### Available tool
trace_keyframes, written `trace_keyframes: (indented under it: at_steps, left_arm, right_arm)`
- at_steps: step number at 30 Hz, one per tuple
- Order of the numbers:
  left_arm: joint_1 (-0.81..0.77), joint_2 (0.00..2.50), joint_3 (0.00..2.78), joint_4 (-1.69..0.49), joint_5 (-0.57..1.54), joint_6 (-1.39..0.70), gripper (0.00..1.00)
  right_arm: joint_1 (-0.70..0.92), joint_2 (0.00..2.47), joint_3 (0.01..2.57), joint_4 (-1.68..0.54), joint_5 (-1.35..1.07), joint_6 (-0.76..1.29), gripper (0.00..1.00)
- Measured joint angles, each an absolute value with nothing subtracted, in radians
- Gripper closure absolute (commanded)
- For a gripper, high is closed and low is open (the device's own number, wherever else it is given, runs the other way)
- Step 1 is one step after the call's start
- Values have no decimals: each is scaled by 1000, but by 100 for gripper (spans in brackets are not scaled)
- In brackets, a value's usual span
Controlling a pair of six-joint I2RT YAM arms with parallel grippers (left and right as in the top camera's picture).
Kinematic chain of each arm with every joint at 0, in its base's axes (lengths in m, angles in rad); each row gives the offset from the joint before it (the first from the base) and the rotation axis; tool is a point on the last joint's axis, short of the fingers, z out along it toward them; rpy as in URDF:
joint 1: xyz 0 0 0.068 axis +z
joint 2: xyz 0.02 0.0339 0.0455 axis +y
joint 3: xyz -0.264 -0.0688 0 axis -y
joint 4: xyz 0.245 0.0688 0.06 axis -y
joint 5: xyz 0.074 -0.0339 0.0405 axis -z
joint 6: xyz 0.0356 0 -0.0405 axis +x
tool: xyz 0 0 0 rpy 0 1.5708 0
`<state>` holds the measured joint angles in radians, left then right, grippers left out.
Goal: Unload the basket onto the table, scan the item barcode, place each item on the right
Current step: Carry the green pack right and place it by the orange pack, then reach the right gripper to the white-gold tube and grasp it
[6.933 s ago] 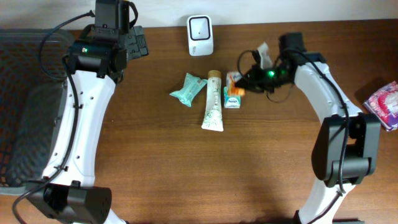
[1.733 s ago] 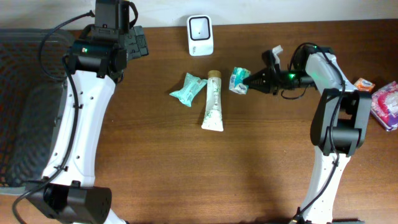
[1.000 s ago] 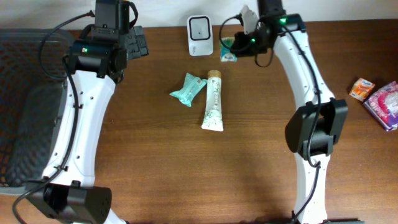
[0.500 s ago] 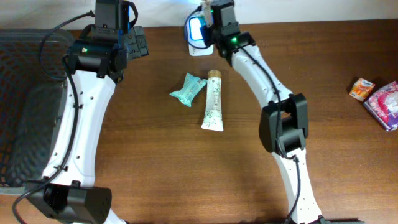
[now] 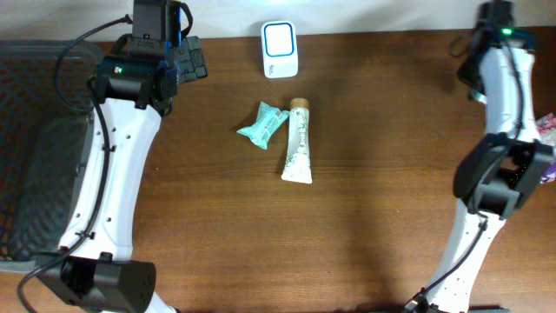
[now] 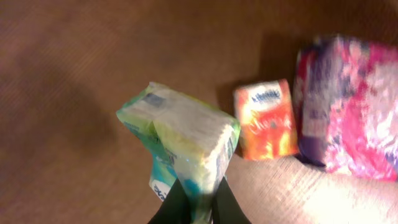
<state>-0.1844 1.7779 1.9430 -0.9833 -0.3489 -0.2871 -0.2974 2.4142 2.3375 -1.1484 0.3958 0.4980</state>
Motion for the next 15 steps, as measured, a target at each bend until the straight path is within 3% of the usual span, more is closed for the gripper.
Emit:
trace_keyframes:
  at_steps: [1,2,3,6,10,13,14,15]
  left_arm:
    - [-184,1778,1943,-983,-349,-287,1]
    - [-184,1778,1943,-984,-349,-287,1]
    - [-184,1778,1943,-983,-349,-287,1]
    - [-184,1778,1943,-983,-349,-287,1]
    - [-184,1778,1943,-983,-349,-287,1]
    - [-184,1778,1943,-983,-349,-287,1]
    - [-184,1778,1943,-983,-349,-287,1]
    - [-184,1778,1943,-983,-349,-287,1]
  right_arm:
    - [-329,2414,2332,-1155,367,500,78]
    - [-356,2413,2319,-1158,347,502,27]
    - [-393,2413,2281,-1159,318,503,9]
    - [-405,2413,2230,-1161,286,465,1]
    - [-395,2399,2224,-1256,192,356,1]
    - [-370,2268,2241,-1381,-170,217,0]
    - [-328,2215,2254,-1427,-379,122,9]
    - [-294,2209,2254,-1445,-441,86,34]
